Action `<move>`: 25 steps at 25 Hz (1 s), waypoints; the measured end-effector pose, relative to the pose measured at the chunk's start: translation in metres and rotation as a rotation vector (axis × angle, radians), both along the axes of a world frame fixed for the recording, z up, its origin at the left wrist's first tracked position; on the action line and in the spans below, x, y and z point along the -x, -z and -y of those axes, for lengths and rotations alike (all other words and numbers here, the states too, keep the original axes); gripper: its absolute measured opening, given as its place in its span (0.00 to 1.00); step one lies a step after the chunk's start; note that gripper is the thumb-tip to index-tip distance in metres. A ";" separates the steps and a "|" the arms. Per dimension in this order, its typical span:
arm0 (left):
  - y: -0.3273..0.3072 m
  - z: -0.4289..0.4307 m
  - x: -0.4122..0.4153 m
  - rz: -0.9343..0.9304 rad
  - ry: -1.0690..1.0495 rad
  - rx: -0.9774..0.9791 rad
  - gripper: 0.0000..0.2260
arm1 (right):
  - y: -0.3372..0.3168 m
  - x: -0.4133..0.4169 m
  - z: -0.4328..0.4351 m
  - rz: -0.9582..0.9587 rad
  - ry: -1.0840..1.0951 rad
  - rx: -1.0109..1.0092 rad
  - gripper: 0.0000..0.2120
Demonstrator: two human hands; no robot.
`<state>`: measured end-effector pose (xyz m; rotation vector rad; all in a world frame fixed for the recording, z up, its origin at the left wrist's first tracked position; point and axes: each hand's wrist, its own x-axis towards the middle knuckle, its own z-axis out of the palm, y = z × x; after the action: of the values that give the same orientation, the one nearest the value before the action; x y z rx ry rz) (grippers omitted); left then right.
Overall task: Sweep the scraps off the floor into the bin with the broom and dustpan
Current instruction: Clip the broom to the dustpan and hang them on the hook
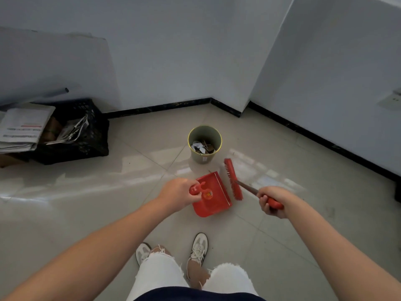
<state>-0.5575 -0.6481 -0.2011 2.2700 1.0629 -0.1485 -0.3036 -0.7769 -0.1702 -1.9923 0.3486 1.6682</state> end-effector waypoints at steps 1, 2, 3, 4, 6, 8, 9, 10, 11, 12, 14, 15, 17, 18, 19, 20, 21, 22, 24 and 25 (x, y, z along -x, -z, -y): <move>0.010 0.000 0.000 -0.021 0.059 -0.002 0.12 | 0.002 0.007 -0.003 -0.013 -0.007 0.001 0.07; 0.021 -0.001 0.000 -0.043 0.123 -0.011 0.13 | 0.004 0.015 -0.007 -0.028 -0.018 0.006 0.07; 0.031 -0.003 0.001 -0.076 0.184 -0.006 0.14 | 0.005 0.024 -0.011 -0.050 -0.031 0.013 0.08; 0.039 -0.006 0.001 -0.105 0.221 0.012 0.16 | 0.006 0.033 -0.017 -0.074 -0.047 0.013 0.09; 0.047 -0.010 -0.004 -0.137 0.239 0.055 0.17 | 0.006 0.053 -0.029 -0.114 -0.081 -0.002 0.10; 0.051 -0.015 -0.014 -0.189 0.333 0.048 0.15 | 0.004 0.071 -0.043 -0.134 -0.102 -0.020 0.10; 0.050 -0.014 -0.021 -0.235 0.404 0.020 0.13 | 0.002 0.079 -0.048 -0.137 -0.117 -0.030 0.10; 0.050 -0.011 -0.026 -0.273 0.456 -0.010 0.12 | 0.000 0.086 -0.052 -0.134 -0.138 -0.039 0.10; 0.052 -0.005 -0.031 -0.299 0.486 -0.020 0.13 | -0.003 0.093 -0.054 -0.128 -0.159 -0.046 0.10; 0.053 0.002 -0.034 -0.300 0.501 -0.003 0.14 | -0.005 0.098 -0.054 -0.121 -0.177 -0.049 0.10; 0.057 0.014 -0.036 -0.261 0.508 0.066 0.18 | -0.010 0.102 -0.051 -0.114 -0.197 -0.046 0.09; 0.059 0.018 -0.037 -0.240 0.503 0.081 0.19 | -0.012 0.103 -0.048 -0.112 -0.193 -0.041 0.09; 0.062 0.022 -0.035 -0.184 0.469 0.063 0.23 | -0.013 0.104 -0.042 -0.104 -0.194 -0.032 0.07; 0.063 0.021 -0.036 -0.155 0.459 0.068 0.25 | -0.013 0.105 -0.041 -0.098 -0.199 -0.026 0.07; 0.061 0.018 -0.037 -0.134 0.466 0.089 0.26 | -0.013 0.107 -0.040 -0.094 -0.203 -0.020 0.06; 0.060 0.015 -0.038 -0.122 0.488 0.115 0.27 | -0.014 0.109 -0.040 -0.093 -0.200 -0.018 0.05; 0.059 0.012 -0.039 -0.107 0.509 0.130 0.26 | -0.014 0.110 -0.041 -0.099 -0.187 -0.018 0.05; 0.059 0.010 -0.039 -0.089 0.519 0.131 0.24 | -0.015 0.112 -0.043 -0.109 -0.169 -0.022 0.05; 0.061 0.004 -0.037 -0.075 0.511 0.129 0.20 | -0.015 0.115 -0.050 -0.127 -0.147 -0.028 0.07; 0.063 0.000 -0.036 -0.072 0.506 0.122 0.19 | -0.015 0.118 -0.056 -0.135 -0.147 -0.018 0.07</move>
<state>-0.5219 -0.6481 -0.2638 2.3876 0.4756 -0.4898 -0.4214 -0.7214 -0.1556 -1.9378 0.2378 1.8958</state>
